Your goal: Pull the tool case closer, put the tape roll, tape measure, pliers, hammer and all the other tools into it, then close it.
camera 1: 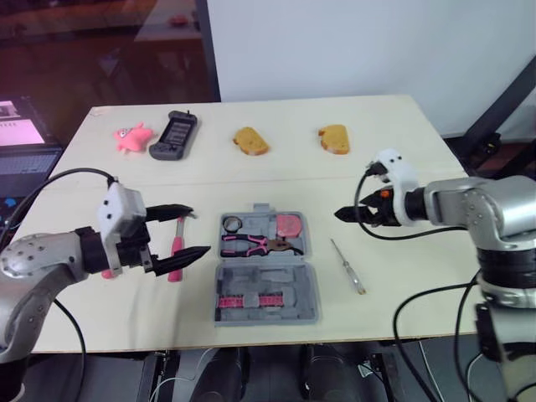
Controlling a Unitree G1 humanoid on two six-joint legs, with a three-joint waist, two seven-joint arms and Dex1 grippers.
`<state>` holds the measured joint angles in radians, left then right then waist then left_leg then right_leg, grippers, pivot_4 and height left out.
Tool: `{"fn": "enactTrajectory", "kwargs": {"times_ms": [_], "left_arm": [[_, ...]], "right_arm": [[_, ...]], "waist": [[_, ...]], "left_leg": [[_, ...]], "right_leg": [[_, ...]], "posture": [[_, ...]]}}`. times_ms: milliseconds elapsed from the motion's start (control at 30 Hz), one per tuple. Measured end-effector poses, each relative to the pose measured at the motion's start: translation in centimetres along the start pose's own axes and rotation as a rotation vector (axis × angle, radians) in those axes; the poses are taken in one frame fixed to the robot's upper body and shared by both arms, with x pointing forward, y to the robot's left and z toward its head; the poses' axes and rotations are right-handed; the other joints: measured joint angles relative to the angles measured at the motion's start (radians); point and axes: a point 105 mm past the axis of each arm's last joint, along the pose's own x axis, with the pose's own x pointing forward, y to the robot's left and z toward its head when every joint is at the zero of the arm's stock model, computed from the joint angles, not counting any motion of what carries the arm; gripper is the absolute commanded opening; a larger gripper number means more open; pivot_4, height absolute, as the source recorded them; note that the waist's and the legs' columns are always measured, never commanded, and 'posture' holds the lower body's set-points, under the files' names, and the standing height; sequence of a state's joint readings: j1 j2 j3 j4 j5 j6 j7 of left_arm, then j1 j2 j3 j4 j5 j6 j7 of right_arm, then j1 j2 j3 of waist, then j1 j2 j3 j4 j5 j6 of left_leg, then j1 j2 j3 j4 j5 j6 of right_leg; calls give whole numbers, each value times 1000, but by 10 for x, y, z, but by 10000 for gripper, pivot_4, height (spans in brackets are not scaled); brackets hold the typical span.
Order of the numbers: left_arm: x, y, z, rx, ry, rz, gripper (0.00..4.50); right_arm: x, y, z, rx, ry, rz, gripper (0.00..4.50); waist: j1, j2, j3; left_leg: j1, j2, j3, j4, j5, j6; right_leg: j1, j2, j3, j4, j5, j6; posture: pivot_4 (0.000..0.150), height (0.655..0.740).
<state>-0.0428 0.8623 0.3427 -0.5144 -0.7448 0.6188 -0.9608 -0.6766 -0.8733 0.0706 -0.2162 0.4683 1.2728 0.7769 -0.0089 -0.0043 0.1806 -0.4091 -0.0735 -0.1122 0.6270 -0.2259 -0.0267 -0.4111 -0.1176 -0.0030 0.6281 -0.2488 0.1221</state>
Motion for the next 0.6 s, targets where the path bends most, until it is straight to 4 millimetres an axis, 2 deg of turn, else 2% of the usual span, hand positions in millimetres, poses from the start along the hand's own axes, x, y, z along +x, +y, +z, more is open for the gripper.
{"fn": "enactTrajectory", "kwargs": {"times_ms": [67, 133, 267, 400, 500, 600], "left_arm": [[-6, -1, 1, -38, -12, 2, 45000], [-13, -2, 0, -54, 1, 3, 45000], [-19, -1, -1, -61, 13, 17, 45000], [-17, -1, -1, -61, 12, 21, 45000], [-17, -1, -3, -69, 17, 28, 45000], [-19, -2, -6, -85, 25, 35, 45000]], "right_arm": [[-1, 3, -2, -312, -60, 23, 44640], [4, 8, -16, -568, -20, 84, 44640], [12, 6, -51, -844, 170, 296, 44640], [31, -3, -48, -1230, 268, 338, 44640], [41, -3, -50, -1576, 297, 411, 44640], [52, 0, -51, -1826, 297, 490, 44640]], "waist": [[-5, -2, 0], [-12, -1, 1], [-15, -1, 1], [-14, 0, 2], [-8, -1, 2], [-9, -1, 3]], "left_leg": [[0, 0, 1, 0, -1, 0], [1, 1, 4, 1, 0, 0], [3, 2, 4, 1, 0, 0], [2, 1, 3, 0, 0, -1], [2, 1, 3, -1, 0, -1], [2, 1, 3, 0, 1, -2]], "right_leg": [[1, 0, 0, 0, -1, 2], [0, -1, 1, 1, -1, 2], [1, 0, 1, 1, 0, 0], [-1, 0, 2, 1, 0, 0], [-1, 0, 2, 1, 0, 0], [-2, 0, 2, 2, 0, 0]], "posture": [[1500, 7400], [1500, 7400], [1500, 7400], [1500, 7400], [1500, 7400], [1500, 7400]]}}
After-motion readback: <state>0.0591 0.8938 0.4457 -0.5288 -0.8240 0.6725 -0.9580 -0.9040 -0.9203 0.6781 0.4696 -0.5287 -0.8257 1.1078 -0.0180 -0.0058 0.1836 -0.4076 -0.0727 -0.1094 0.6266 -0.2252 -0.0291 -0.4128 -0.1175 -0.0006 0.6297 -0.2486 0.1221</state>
